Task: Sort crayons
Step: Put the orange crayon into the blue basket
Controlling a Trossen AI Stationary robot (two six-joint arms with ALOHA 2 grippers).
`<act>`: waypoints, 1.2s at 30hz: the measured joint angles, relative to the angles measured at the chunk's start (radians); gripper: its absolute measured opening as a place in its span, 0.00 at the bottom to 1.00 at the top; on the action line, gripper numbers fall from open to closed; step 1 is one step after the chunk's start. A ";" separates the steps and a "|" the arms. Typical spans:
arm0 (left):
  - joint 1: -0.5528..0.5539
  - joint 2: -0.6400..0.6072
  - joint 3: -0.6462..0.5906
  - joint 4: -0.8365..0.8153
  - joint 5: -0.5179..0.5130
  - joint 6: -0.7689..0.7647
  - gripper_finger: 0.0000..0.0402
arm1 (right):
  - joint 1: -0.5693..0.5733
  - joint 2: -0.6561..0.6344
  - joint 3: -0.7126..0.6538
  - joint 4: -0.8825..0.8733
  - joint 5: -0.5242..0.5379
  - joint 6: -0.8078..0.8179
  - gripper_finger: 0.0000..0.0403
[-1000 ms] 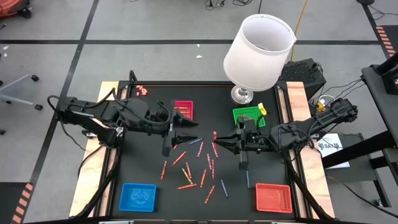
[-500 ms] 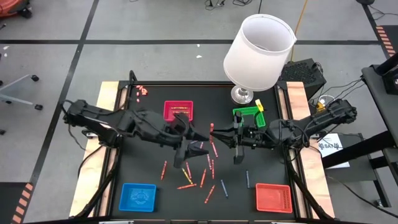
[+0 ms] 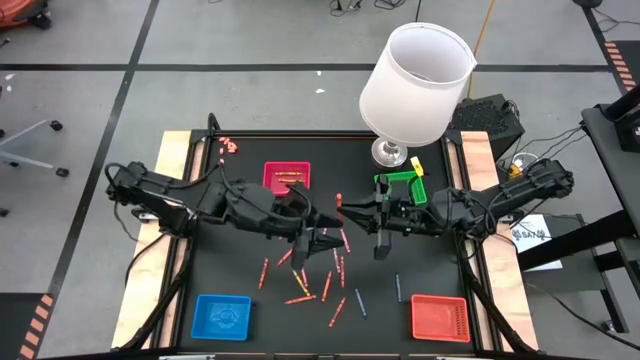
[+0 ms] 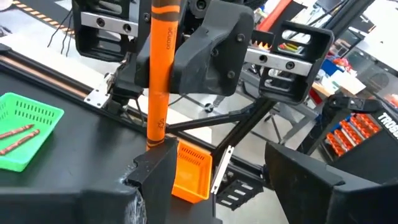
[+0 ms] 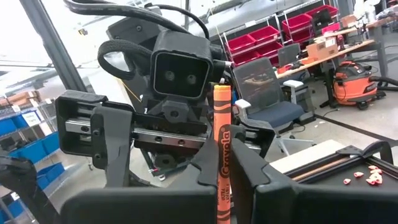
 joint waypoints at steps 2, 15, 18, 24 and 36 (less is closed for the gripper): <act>0.000 0.000 0.000 -0.017 0.019 -0.008 0.62 | 0.000 -0.002 0.000 -0.005 -0.002 0.000 0.00; -0.020 -0.058 0.000 -0.105 -0.099 -0.020 0.62 | 0.001 -0.005 -0.001 0.009 -0.010 0.027 0.00; -0.009 -0.042 0.002 -0.043 -0.126 0.013 0.62 | 0.001 -0.005 -0.001 0.009 -0.010 0.027 0.00; -0.002 0.005 0.000 0.093 -0.080 0.083 0.62 | 0.001 -0.004 -0.001 0.035 -0.009 0.026 0.00; 0.008 0.014 0.000 0.097 -0.086 0.107 0.35 | 0.001 -0.002 -0.001 0.038 -0.008 0.014 0.00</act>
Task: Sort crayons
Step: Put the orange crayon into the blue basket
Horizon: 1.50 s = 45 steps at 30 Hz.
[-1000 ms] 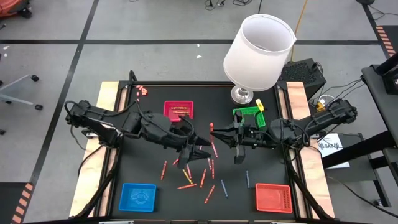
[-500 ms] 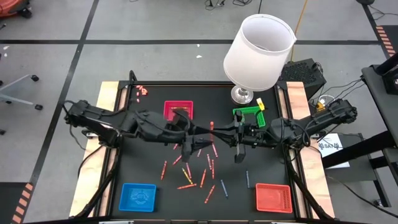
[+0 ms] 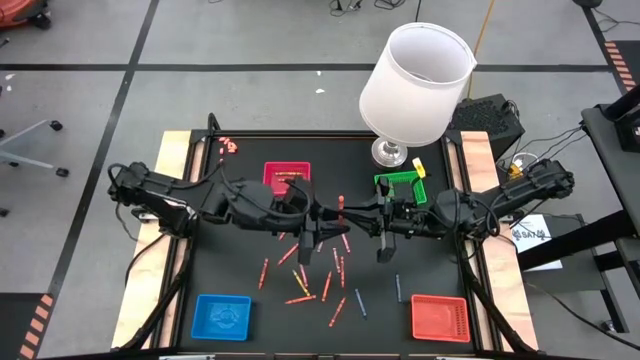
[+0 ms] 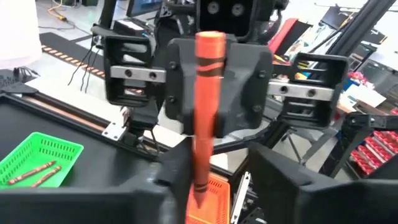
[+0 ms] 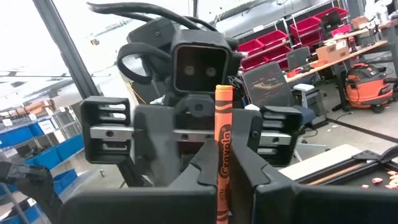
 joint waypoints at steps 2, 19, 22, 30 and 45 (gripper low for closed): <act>0.002 0.000 0.000 -0.005 -0.001 0.000 0.25 | 0.000 0.000 0.000 0.000 0.000 -0.010 0.00; 0.013 -0.013 0.000 -0.057 0.026 0.002 0.08 | 0.013 -0.112 0.000 -0.245 -0.026 0.046 0.40; 0.016 -0.027 0.000 -0.053 0.027 0.073 0.09 | 0.022 -0.158 0.001 -0.323 -0.027 0.047 0.44; 0.019 -0.043 0.000 -0.040 0.030 0.487 0.09 | 0.042 -0.250 0.001 -0.471 -0.027 0.047 0.43; 0.019 -0.044 0.000 -0.040 0.021 0.917 0.09 | 0.061 -0.312 0.001 -0.618 -0.028 0.050 0.41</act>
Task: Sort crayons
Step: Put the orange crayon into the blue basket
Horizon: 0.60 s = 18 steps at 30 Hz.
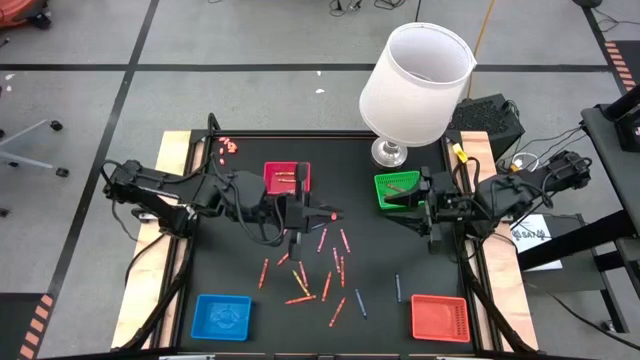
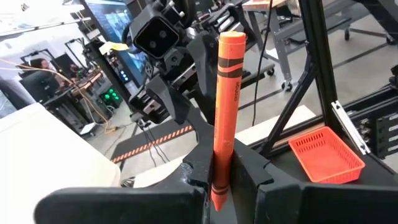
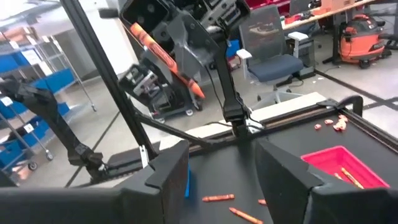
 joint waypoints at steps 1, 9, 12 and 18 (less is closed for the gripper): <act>0.000 0.000 0.000 0.000 0.000 -0.001 0.09 | 0.000 -0.001 0.000 -0.013 0.000 0.009 0.41; -0.008 0.000 0.000 -0.004 -0.019 -0.234 0.09 | 0.000 -0.004 0.000 -0.111 -0.005 0.121 0.41; -0.008 0.000 0.000 -0.006 -0.019 -0.393 0.09 | 0.000 -0.003 0.000 -0.117 -0.008 0.122 0.41; -0.015 0.000 0.000 -0.039 -0.015 -0.713 0.09 | 0.000 -0.003 0.000 -0.119 -0.025 0.121 0.41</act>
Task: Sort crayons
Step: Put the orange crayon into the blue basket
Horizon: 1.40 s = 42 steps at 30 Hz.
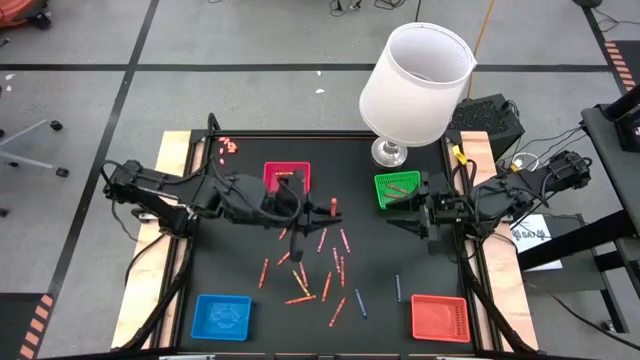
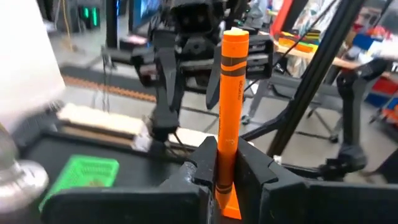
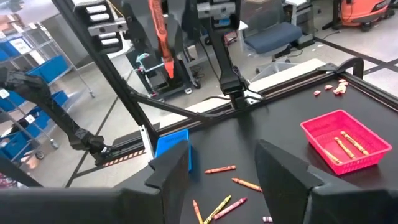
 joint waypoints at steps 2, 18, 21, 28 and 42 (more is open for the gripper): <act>-0.003 0.000 0.000 -0.022 0.001 -0.075 0.09 | 0.000 0.000 0.000 -0.001 -0.001 0.000 0.41; -0.017 0.000 0.000 -0.121 0.116 -0.414 0.09 | 0.000 0.000 0.000 -0.032 -0.001 0.024 0.41; -0.035 0.000 0.000 -0.132 0.151 -0.413 0.09 | 0.000 0.000 0.000 -0.031 -0.002 0.025 0.41; -0.114 0.000 0.000 -0.178 0.189 -0.413 0.08 | 0.000 0.000 0.000 -0.036 -0.002 0.024 0.41; -0.353 0.000 0.000 -0.822 0.197 -0.737 0.07 | 0.000 0.005 0.000 -0.136 -0.002 0.048 0.41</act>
